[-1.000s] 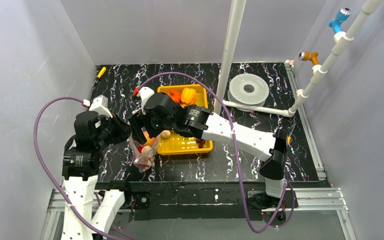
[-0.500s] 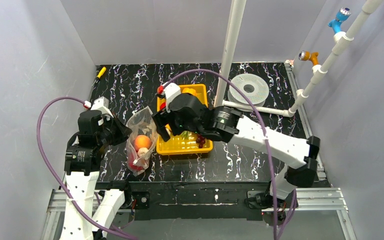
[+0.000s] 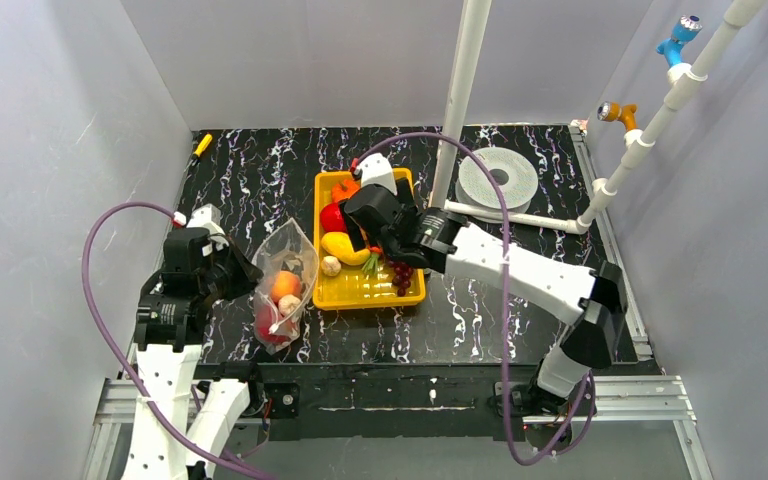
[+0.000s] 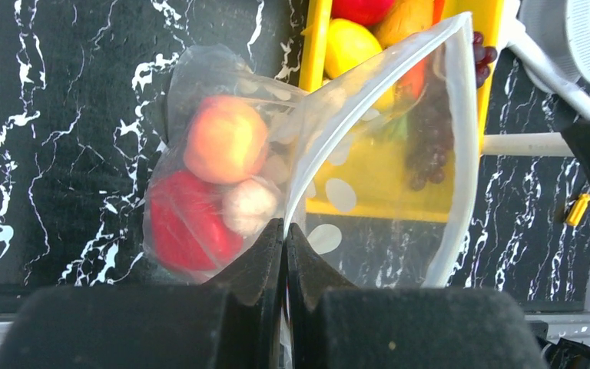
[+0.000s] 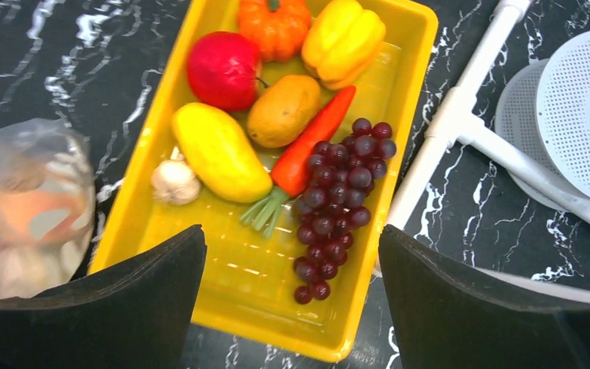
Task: Place the food in the zip-top bag and seal the zipper
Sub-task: Pick up the fake fruit from the zipper food storage bag.
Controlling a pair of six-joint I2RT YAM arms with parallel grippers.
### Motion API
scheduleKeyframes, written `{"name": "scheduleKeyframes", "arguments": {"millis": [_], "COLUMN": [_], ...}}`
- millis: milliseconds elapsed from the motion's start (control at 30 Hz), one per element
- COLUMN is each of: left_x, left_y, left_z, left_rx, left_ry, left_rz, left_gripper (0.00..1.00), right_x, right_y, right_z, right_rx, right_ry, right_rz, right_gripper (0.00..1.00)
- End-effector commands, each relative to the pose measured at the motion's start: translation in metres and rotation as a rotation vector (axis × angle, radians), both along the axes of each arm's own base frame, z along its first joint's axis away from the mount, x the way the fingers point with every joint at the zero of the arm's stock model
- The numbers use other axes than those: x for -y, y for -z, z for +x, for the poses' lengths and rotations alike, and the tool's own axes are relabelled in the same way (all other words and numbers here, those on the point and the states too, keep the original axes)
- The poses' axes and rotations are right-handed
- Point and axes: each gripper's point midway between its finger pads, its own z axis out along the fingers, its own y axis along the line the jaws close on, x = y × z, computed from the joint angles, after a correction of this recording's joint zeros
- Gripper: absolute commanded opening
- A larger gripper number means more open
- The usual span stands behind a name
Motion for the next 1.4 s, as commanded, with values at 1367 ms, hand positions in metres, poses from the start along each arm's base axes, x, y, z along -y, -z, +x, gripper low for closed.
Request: {"name": "scheduleKeyframes", "arguments": {"millis": [1367], "left_x": [0.003], "left_y": [0.007], "left_z": [0.002], "left_rx": [-0.013], "left_ry": [0.063], "left_rz": [0.028], "left_gripper": [0.0], "right_x": [0.046], "right_y": [0.217], "right_z": [0.055], "right_rx": [-0.133], "right_ry": [0.21], "right_rz": [-0.652], "right_gripper": [0.64]}}
